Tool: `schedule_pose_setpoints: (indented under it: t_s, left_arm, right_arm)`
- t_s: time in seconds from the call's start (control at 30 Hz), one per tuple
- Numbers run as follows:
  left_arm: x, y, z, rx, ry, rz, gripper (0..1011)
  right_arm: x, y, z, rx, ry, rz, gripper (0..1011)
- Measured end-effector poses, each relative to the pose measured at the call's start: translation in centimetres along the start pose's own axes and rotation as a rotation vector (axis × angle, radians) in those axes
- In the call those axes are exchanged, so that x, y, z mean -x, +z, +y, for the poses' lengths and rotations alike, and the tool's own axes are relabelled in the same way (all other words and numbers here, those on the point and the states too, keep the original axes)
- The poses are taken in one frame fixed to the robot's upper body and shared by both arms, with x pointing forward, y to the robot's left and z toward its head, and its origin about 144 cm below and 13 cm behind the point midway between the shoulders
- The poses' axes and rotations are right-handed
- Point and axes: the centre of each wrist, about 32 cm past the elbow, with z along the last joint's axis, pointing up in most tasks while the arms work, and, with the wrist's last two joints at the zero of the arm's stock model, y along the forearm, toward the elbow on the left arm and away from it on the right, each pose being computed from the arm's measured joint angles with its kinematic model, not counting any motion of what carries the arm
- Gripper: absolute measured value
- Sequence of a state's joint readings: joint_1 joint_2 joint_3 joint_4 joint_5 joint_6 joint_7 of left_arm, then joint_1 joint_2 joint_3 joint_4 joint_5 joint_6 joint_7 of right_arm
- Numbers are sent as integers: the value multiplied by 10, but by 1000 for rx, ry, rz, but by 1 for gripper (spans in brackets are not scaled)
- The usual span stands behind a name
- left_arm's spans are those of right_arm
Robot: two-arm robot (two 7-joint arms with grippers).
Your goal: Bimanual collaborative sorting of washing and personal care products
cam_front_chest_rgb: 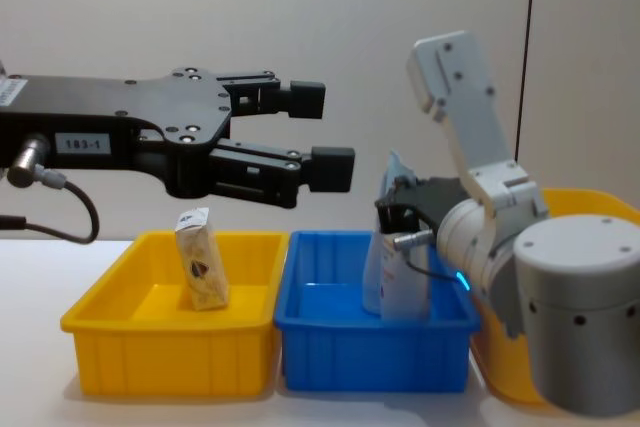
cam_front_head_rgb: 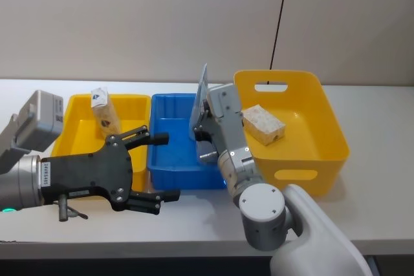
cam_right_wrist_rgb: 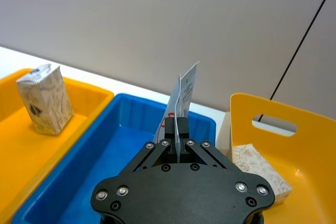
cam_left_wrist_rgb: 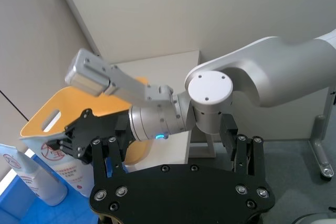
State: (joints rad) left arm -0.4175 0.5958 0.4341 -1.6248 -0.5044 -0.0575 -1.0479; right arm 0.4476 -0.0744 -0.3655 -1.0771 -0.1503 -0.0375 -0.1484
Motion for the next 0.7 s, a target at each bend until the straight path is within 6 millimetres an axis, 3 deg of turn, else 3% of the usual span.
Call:
schedule_pose_setpoints:
  t_s: [0.7]
  left_arm:
    - [0, 0, 0, 0, 0, 0, 1002]
  right_arm:
    - [-14, 46, -21, -141, 18, 100, 0]
